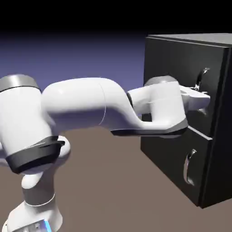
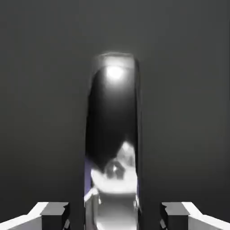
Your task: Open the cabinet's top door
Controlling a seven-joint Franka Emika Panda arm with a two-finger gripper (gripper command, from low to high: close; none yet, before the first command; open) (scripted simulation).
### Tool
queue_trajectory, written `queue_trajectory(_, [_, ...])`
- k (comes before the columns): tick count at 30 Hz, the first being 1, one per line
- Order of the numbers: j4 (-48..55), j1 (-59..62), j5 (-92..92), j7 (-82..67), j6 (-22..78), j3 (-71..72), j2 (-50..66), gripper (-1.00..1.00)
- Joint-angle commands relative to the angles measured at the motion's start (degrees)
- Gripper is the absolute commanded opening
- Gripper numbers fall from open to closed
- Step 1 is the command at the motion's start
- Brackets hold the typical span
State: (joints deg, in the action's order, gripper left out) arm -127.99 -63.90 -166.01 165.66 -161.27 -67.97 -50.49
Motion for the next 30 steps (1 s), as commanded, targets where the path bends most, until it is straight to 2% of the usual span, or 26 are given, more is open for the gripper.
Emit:
queue_trajectory(1, [-1.64,2.08,0.9,0.38,0.92,1.49,0.42,-1.0])
queue_trajectory(19, [-26.26,39.1,22.51,0.32,12.29,35.23,-1.58,-1.0])
queue_trajectory(30, [-39.51,49.77,49.39,-11.54,21.25,55.35,-15.13,-1.0])
